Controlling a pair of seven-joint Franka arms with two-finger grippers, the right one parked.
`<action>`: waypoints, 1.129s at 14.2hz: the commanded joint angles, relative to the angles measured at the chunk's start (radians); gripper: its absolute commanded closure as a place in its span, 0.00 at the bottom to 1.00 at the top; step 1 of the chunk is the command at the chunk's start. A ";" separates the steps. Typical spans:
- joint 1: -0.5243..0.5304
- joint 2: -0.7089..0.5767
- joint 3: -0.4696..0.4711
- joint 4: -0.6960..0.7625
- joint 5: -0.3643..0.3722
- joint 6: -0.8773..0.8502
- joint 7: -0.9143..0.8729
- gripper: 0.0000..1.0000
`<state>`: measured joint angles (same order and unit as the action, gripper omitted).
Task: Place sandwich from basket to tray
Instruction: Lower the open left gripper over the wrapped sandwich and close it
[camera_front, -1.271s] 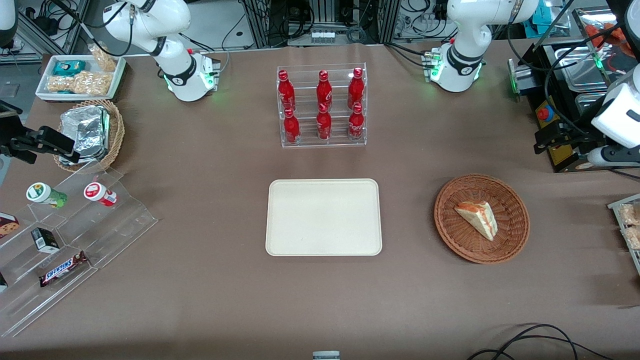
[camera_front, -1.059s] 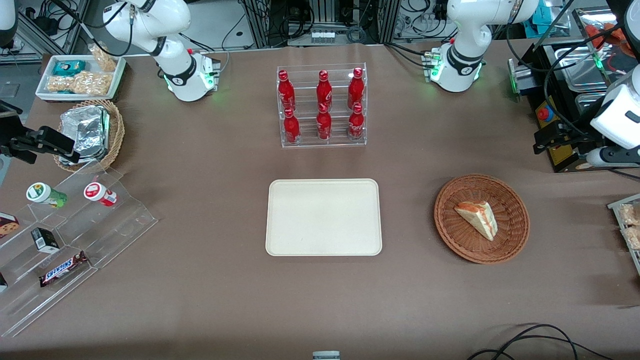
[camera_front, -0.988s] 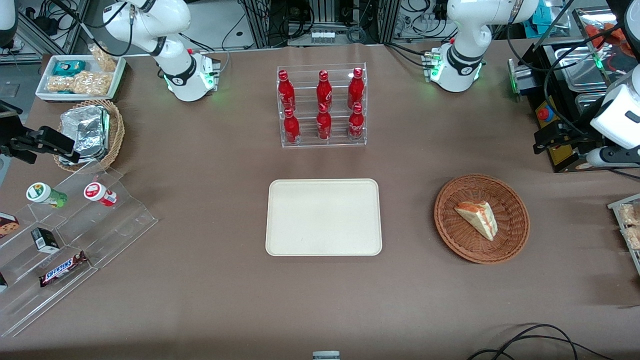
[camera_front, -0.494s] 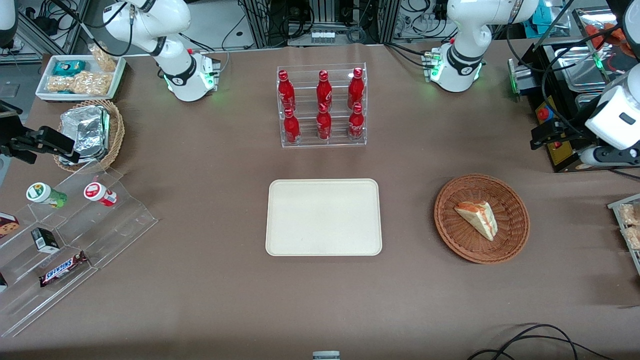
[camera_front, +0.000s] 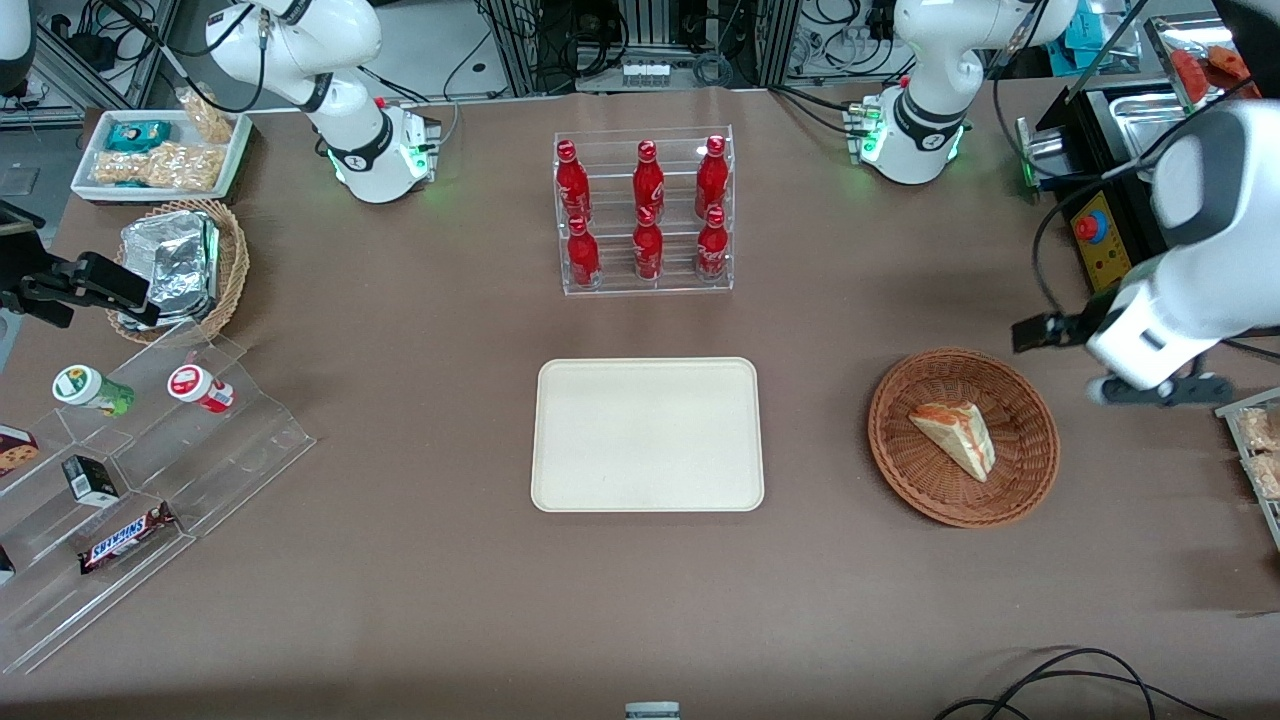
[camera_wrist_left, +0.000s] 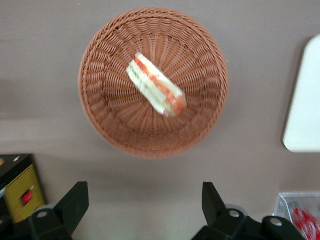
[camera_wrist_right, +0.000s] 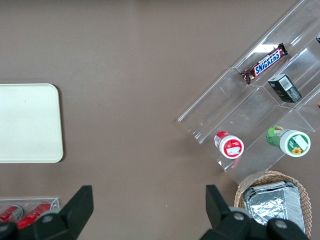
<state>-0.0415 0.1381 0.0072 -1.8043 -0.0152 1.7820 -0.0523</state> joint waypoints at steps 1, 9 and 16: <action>-0.008 -0.002 0.004 -0.147 0.008 0.193 -0.093 0.00; -0.066 0.210 0.004 -0.141 0.008 0.459 -0.899 0.00; -0.066 0.299 0.005 -0.115 0.015 0.473 -0.992 0.00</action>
<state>-0.1058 0.4305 0.0095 -1.9382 -0.0146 2.2774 -1.0213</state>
